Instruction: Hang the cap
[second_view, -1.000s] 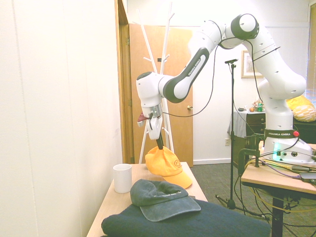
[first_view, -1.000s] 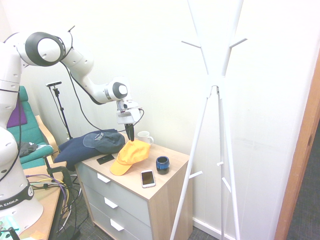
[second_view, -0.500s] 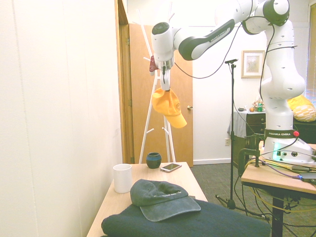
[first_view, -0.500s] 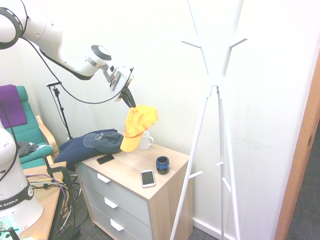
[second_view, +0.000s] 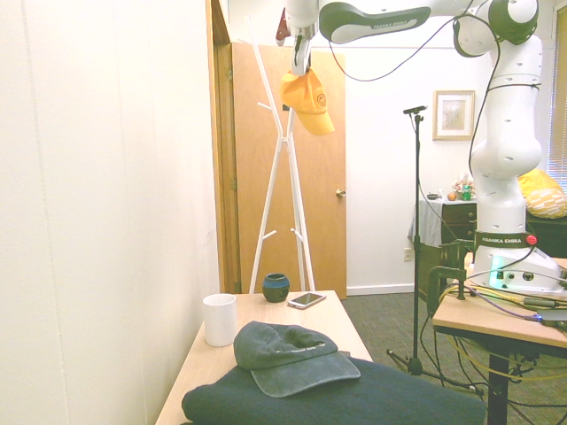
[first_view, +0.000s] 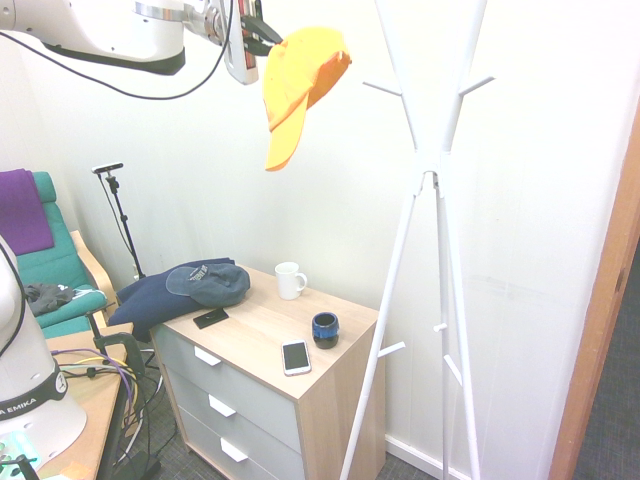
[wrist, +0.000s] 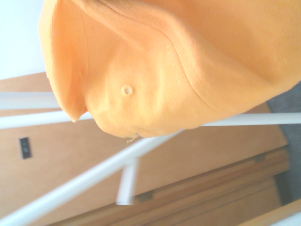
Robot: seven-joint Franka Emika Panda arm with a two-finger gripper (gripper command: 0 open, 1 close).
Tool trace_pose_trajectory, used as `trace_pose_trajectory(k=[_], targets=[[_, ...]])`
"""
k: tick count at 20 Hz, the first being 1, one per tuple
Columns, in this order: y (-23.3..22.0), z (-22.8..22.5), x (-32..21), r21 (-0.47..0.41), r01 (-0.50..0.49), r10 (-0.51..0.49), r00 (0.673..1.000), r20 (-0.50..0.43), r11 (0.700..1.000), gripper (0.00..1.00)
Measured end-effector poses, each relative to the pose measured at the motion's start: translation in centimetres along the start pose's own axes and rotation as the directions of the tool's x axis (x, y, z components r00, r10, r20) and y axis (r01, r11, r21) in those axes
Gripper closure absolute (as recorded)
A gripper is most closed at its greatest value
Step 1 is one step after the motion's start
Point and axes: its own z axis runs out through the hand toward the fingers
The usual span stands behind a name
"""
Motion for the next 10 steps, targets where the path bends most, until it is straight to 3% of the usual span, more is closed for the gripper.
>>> trace_pose_trajectory(k=[4, 8, 9, 10], targets=[[3.2, 2.0, 3.0, -0.028, -0.053, 0.054, 0.998, 0.030, 0.998, 1.00], [2.6, 7.1, 2.6, -0.039, -0.044, 0.048, 0.994, 0.099, 0.998, 1.00], [2.0, 8.4, 2.0, -0.038, -0.035, 0.039, 0.993, 0.113, 0.999, 0.00], [1.5, 9.5, 1.3, -0.037, -0.031, 0.036, 0.992, 0.124, 0.999, 0.00]])
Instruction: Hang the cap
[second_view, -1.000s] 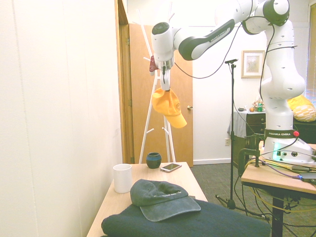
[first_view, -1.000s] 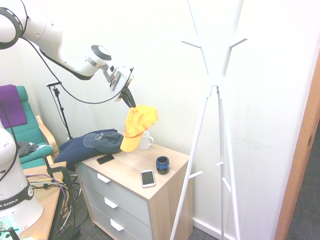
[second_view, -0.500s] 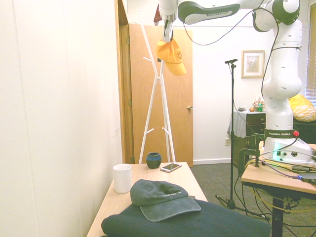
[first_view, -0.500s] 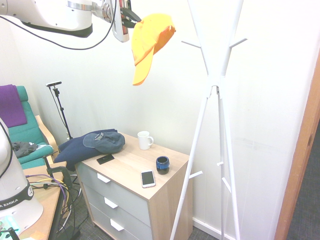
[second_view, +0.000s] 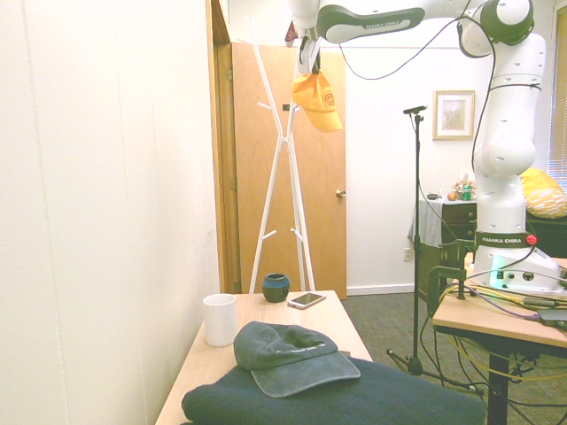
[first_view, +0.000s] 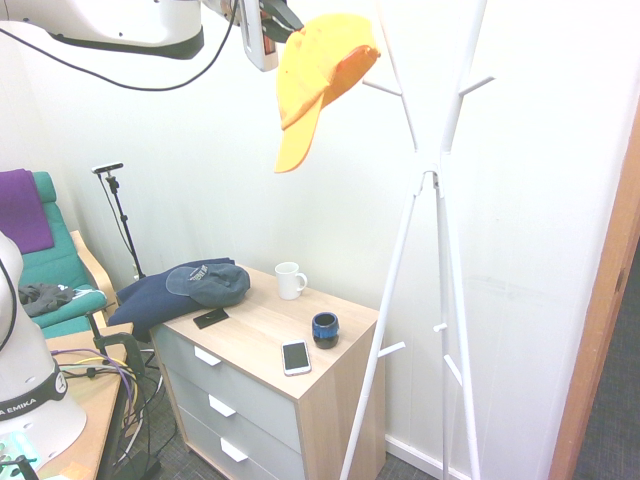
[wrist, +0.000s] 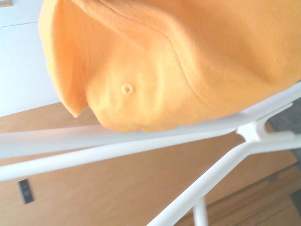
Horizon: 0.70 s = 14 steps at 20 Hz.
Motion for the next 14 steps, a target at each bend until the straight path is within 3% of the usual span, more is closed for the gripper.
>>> trace_pose_trajectory(k=[6, 14], targets=[[-1.8, 4.5, -2.4, 0.006, -0.001, 0.001, 1.000, 0.025, 1.000, 0.00], [-0.3, 4.6, -3.2, 0.011, -0.006, 0.006, 1.000, 0.026, 1.000, 0.00]])
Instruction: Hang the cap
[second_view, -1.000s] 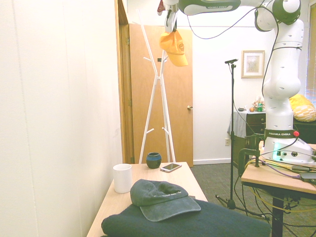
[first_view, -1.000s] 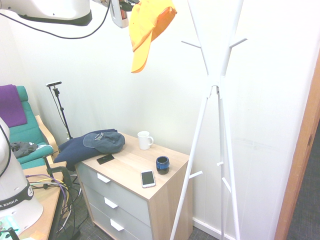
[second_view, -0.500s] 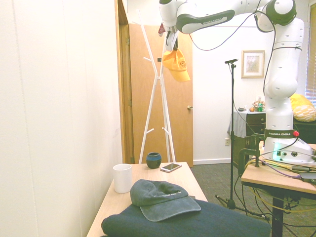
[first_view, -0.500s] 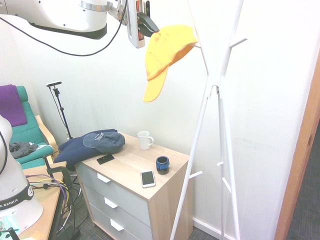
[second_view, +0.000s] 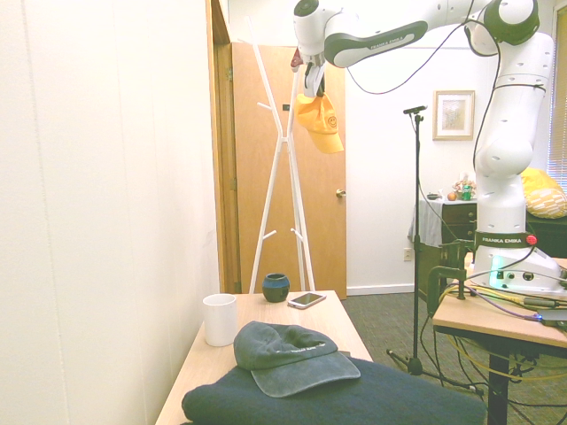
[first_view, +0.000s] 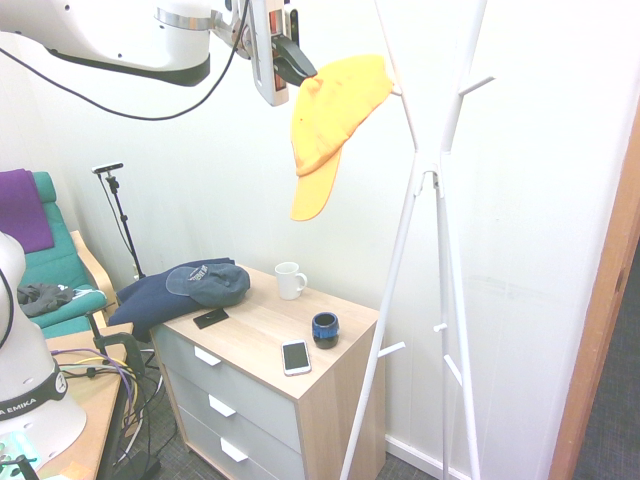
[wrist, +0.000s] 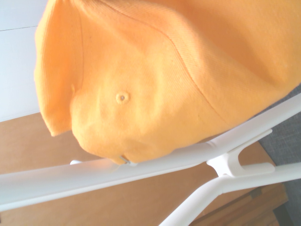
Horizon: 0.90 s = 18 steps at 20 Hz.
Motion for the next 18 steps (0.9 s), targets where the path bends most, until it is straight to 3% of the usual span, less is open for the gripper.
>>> trace_pose_trajectory(k=[13, 15, 18], targets=[[-0.5, -1.1, -0.8, 0.020, -0.006, 0.006, 1.000, -0.007, 1.000, 0.00], [-0.9, -1.4, -1.3, 0.066, -0.014, 0.011, 0.999, 0.042, 0.998, 0.00], [-1.4, -3.6, -2.4, 0.175, -0.033, -0.003, 0.980, 0.199, 0.984, 0.00]])
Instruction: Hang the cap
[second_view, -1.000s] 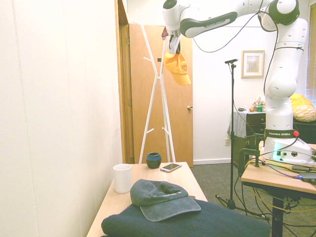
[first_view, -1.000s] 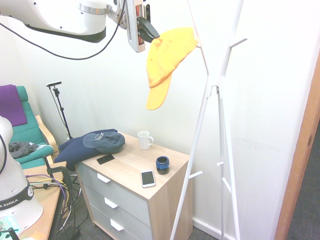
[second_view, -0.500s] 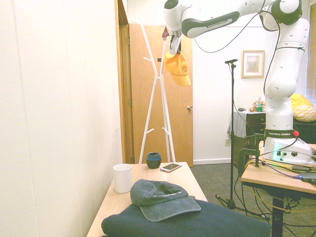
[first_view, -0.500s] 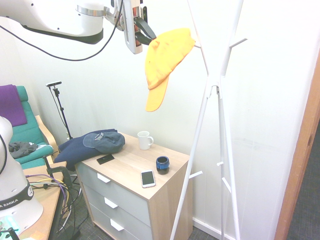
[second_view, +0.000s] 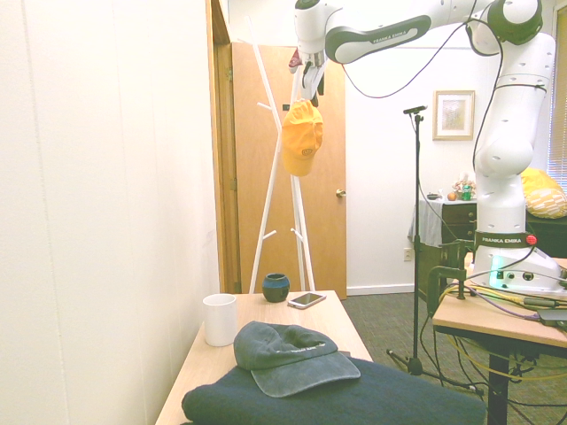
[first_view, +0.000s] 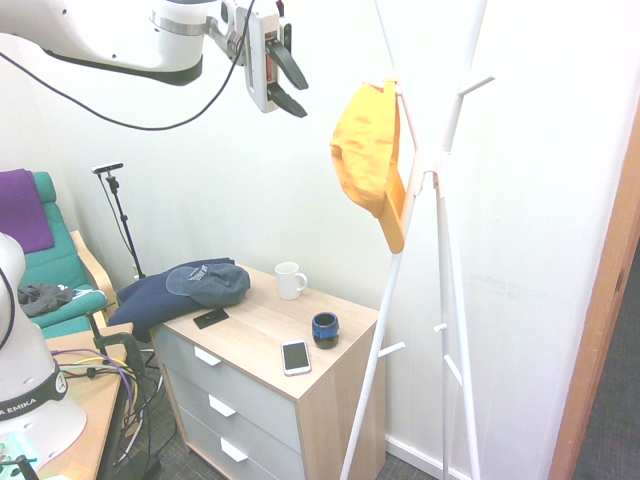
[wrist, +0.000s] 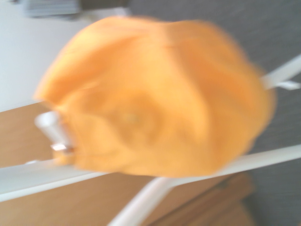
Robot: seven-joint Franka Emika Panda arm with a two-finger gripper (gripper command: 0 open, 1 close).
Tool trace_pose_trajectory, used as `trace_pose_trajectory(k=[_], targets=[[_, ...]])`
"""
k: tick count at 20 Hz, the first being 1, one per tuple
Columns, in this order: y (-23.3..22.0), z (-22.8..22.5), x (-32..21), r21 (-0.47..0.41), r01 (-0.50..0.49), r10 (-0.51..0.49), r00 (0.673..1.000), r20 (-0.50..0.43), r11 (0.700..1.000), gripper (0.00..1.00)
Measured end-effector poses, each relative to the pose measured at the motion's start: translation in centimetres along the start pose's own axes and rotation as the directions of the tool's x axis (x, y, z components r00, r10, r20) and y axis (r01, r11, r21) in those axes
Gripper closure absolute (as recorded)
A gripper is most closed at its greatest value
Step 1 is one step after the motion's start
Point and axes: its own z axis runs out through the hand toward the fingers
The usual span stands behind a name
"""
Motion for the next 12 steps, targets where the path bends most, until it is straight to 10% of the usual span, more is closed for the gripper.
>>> trace_pose_trajectory(k=[12], targets=[[-0.6, -2.3, 1.8, 0.354, -0.094, -0.089, 0.880, 0.467, 0.931, 0.00]])
